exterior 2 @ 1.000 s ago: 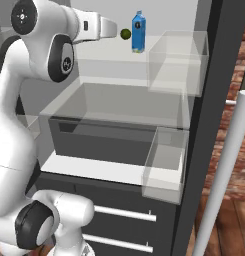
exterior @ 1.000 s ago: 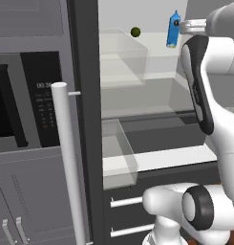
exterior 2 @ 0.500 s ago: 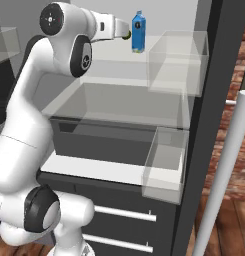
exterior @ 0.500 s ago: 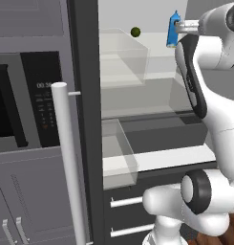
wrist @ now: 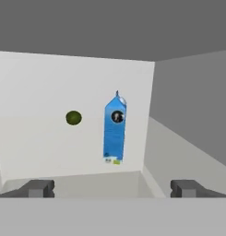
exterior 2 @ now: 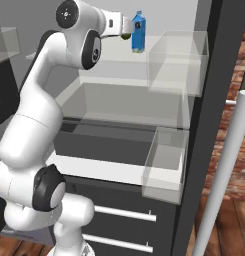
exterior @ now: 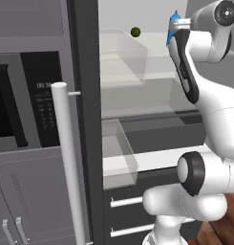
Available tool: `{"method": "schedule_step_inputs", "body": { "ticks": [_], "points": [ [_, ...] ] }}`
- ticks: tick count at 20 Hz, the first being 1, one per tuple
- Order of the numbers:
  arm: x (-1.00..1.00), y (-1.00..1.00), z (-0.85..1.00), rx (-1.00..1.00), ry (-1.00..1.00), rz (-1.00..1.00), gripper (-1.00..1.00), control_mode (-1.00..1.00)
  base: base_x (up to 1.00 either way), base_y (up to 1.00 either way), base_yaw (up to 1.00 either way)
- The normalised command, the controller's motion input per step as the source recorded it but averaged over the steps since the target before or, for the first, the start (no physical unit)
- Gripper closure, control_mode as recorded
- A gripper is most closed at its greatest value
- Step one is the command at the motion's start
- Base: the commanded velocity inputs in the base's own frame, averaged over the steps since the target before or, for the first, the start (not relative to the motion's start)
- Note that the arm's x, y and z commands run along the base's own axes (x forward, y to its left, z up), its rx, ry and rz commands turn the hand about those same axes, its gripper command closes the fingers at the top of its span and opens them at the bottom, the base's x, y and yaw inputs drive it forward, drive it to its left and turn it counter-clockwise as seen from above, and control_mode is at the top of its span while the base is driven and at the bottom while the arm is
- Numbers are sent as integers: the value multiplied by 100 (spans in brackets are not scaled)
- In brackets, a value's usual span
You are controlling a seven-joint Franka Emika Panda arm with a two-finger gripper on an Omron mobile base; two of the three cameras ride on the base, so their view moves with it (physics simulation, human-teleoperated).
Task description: Take out the milk from the fridge and place it on the tray on the counter. Then take the sugar cube near the tray and place it in the tray.
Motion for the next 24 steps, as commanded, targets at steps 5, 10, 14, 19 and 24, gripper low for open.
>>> {"method": "schedule_step_inputs", "body": {
  "ticks": [5,10,14,19,24],
  "points": [
    [40,-14,0,0,0,0,-100,-100,0,0,0],
    [38,-7,0,0,0,0,-100,-100,0,0,0],
    [40,-3,0,0,0,0,-100,-100,0,0,0],
    [34,-3,0,0,0,0,-100,-100,0,0,0],
    [35,-9,0,0,1,0,-100,-100,0,0,0]
  ]
}}
